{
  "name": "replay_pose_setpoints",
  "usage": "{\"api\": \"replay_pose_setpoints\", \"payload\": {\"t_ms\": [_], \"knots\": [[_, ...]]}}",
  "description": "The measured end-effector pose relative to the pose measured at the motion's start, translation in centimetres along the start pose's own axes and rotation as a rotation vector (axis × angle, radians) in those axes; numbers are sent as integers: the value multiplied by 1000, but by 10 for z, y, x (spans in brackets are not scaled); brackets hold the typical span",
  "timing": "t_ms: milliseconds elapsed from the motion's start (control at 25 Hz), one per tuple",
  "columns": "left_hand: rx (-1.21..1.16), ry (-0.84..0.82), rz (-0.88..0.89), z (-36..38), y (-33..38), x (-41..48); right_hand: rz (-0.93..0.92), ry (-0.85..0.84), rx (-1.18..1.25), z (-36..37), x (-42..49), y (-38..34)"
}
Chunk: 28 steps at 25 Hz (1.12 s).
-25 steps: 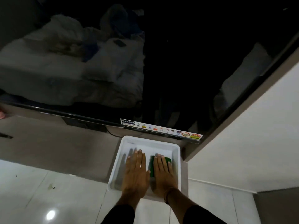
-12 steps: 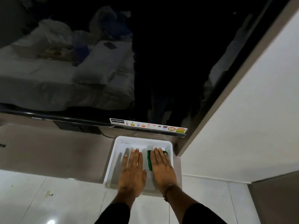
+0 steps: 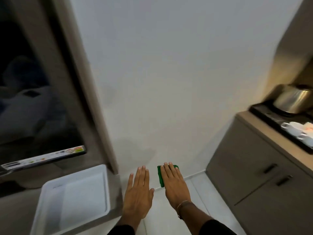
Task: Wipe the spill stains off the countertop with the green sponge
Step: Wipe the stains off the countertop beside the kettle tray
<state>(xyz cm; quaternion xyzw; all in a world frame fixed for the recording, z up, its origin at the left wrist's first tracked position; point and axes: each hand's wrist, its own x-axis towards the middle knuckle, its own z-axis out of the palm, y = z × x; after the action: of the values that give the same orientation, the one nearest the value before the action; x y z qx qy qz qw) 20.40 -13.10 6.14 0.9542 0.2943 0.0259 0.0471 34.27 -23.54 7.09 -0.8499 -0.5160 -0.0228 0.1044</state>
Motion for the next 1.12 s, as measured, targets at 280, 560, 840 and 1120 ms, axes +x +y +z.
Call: {"api": "replay_pose_setpoints", "payload": {"t_ms": [280, 560, 840, 1120], "knots": [[76, -40, 329, 10, 247, 70, 321, 128, -49, -61, -108, 210], [-31, 9, 670, 22, 452, 117, 705, 165, -144, -119, -219, 382], [-123, -24, 996, 44, 631, 201, 1048, 210, -174, -148, -287, 517], [-99, -147, 1229, 78, 750, 288, 1319, 146, -75, -155, -299, 598]]}}
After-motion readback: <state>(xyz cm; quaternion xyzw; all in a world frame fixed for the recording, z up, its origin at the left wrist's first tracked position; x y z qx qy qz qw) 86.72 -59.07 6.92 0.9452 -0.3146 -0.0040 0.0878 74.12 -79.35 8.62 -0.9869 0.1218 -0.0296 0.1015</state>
